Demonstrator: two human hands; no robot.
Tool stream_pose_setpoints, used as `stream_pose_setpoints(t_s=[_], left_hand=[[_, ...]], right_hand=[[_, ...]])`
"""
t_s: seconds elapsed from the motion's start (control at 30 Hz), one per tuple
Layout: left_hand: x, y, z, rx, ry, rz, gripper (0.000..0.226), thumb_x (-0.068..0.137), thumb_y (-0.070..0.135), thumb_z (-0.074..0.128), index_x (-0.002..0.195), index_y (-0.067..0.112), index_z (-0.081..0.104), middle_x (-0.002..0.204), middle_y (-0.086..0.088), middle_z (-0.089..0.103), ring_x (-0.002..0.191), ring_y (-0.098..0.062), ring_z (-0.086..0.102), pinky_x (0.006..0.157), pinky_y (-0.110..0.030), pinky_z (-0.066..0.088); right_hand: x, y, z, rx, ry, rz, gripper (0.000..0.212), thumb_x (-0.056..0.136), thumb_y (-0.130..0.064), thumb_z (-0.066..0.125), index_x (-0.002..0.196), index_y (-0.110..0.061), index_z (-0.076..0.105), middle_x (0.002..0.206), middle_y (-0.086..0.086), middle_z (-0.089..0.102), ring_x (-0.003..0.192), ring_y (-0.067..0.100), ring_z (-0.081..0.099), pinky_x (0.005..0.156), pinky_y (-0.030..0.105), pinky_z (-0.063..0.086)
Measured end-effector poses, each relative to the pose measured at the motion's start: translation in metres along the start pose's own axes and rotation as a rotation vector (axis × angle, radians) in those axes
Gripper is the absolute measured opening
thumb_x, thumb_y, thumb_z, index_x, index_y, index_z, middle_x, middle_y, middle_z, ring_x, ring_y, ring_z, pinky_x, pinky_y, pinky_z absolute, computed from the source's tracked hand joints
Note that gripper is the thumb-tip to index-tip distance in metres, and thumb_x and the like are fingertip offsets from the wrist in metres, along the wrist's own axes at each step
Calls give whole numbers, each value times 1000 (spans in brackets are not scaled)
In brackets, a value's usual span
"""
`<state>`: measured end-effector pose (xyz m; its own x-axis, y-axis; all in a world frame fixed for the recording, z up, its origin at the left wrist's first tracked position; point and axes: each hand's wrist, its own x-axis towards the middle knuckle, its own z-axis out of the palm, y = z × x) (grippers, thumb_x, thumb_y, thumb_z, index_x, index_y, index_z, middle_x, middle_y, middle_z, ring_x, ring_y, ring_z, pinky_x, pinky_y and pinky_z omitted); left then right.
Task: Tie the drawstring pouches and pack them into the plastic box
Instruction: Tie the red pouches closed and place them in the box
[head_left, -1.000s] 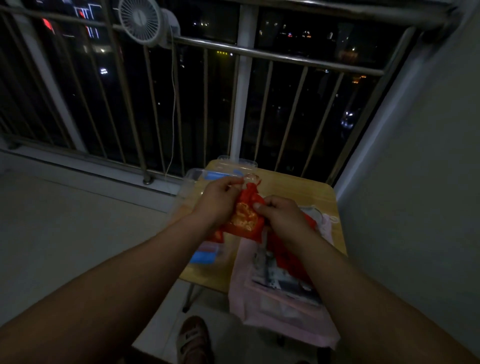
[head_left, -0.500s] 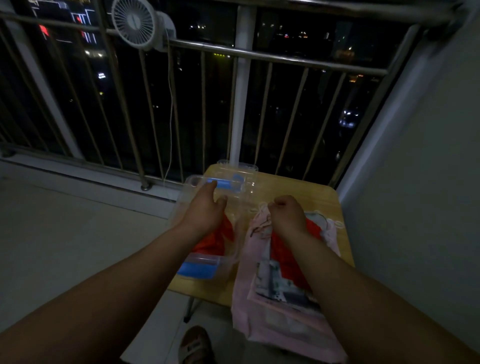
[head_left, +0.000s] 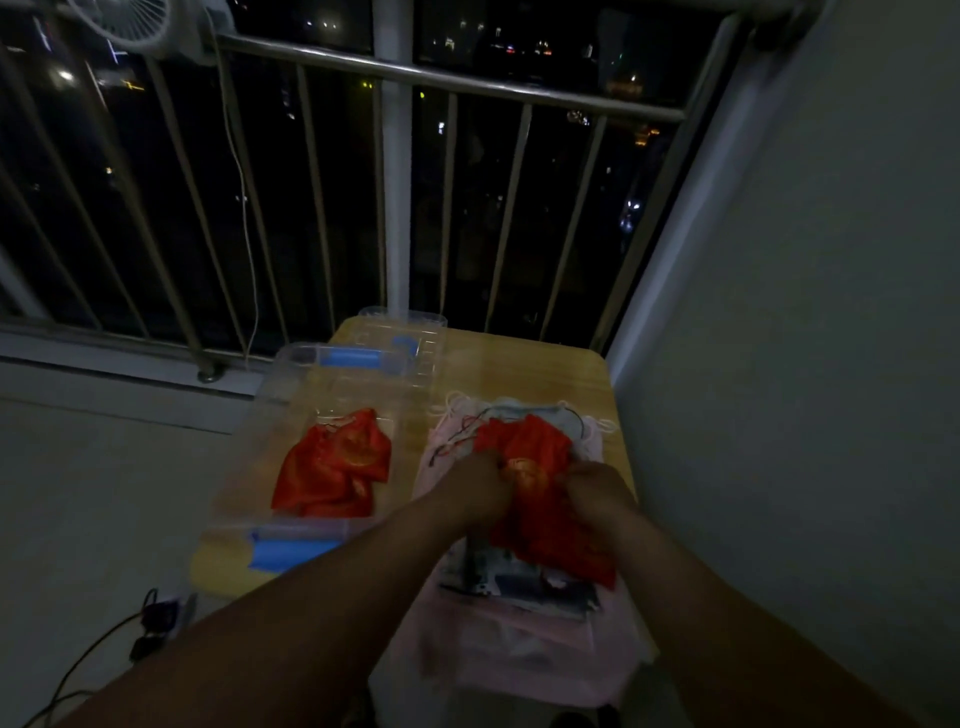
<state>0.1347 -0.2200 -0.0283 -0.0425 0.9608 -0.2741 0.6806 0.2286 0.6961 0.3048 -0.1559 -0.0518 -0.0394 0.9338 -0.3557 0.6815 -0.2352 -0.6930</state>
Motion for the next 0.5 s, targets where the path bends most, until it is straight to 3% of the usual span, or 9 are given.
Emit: stream_pose_setpoints(t_s=[0.13, 0.23, 0.33, 0.4, 0.5], left_hand=[[7, -9, 17, -81, -79, -53, 35, 99, 44, 52, 116, 20, 71, 114, -8, 73, 101, -25, 70, 95, -43, 57], [17, -14, 23, -125, -42, -77, 34, 95, 46, 52, 110, 20, 68, 111, -6, 72, 97, -22, 69, 92, -42, 58], [35, -27, 28, -285, 45, -75, 56, 80, 60, 55, 131, 37, 58, 122, 4, 70, 106, -17, 67, 93, -39, 57], [51, -37, 33, -350, 99, -48, 46, 80, 53, 59, 125, 43, 61, 119, 11, 72, 108, -12, 68, 94, -38, 57], [37, -15, 14, -495, 127, -38, 31, 87, 43, 65, 116, 36, 69, 110, 10, 75, 102, -13, 72, 93, -41, 60]], right_hand=[[6, -5, 4, 163, -35, 33, 13, 88, -25, 71, 99, -19, 75, 95, 10, 75, 86, 28, 70, 78, 36, 56], [19, -4, 3, 55, -23, 3, 21, 92, -29, 66, 107, -16, 74, 99, 6, 73, 81, 20, 66, 67, 26, 50], [26, 0, 4, 152, 3, 22, 24, 87, -25, 72, 109, -18, 76, 105, 5, 74, 88, 24, 70, 83, 36, 59], [25, -4, 3, 221, 40, -11, 29, 87, -23, 74, 116, -21, 74, 111, 3, 74, 93, 25, 70, 88, 42, 59], [24, -18, 2, 293, 80, -114, 17, 92, -22, 70, 108, -24, 75, 107, 0, 76, 94, 23, 71, 92, 45, 58]])
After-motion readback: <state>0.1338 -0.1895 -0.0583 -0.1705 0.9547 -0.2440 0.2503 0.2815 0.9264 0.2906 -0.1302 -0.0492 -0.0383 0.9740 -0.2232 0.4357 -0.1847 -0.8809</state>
